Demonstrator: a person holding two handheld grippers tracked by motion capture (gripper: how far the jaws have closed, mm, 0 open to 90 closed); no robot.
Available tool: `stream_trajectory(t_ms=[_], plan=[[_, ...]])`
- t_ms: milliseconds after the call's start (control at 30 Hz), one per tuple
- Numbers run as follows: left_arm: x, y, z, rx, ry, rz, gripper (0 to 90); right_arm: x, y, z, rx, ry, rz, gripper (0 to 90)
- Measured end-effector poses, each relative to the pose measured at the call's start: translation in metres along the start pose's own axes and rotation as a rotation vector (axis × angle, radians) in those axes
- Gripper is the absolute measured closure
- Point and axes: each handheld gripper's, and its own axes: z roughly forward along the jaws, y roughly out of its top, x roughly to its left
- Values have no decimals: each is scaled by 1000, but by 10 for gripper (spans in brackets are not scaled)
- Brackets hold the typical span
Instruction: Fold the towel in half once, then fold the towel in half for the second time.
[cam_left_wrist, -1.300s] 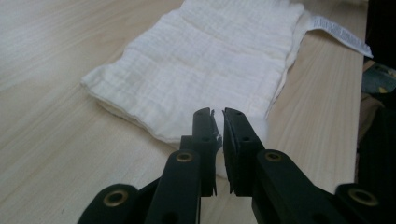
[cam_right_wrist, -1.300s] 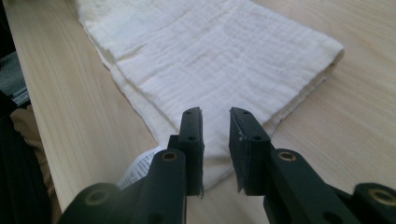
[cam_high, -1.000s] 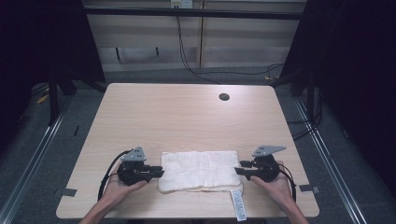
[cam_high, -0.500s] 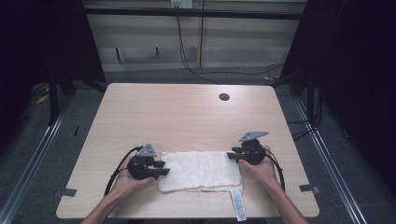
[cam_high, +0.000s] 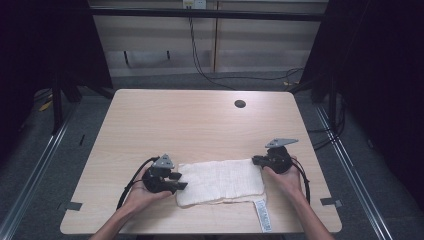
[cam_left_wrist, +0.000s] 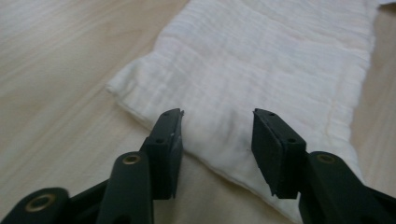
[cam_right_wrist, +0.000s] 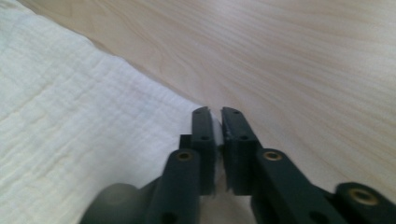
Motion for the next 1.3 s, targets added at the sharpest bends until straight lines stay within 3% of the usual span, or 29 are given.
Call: stream_trajectory(t_ms=[133, 233, 333, 467, 567, 667, 900, 1067, 1167, 1300], plan=[[8, 8, -5, -31, -2, -40, 512, 3, 3, -11, -53, 6, 18, 639], [15, 16, -10, -68, 7, -55, 483, 10, 4, -21, -64, 54, 15, 613], [22, 19, -11, -108, -11, -80, 458, 23, 5, -27, -72, 104, -2, 589], [27, 14, -9, -83, -24, -95, 408, 44, 9, -28, -73, 182, -45, 560], [32, 11, -10, -85, -37, -123, 392, 59, 13, -23, -63, 226, -64, 546], [34, 11, -15, -91, -20, -118, 366, 75, 19, -16, -51, 276, -94, 560], [31, 17, -17, -114, -9, -110, 363, 120, 31, -4, -27, 343, -171, 553], [32, 19, -15, -106, -16, -102, 352, 141, 38, 11, 12, 394, -205, 506], [35, 19, -14, -108, 8, -121, 349, 152, 41, 20, 38, 433, -214, 509], [38, 24, -13, -103, 28, -112, 372, 170, 46, 35, 73, 470, -263, 523]])
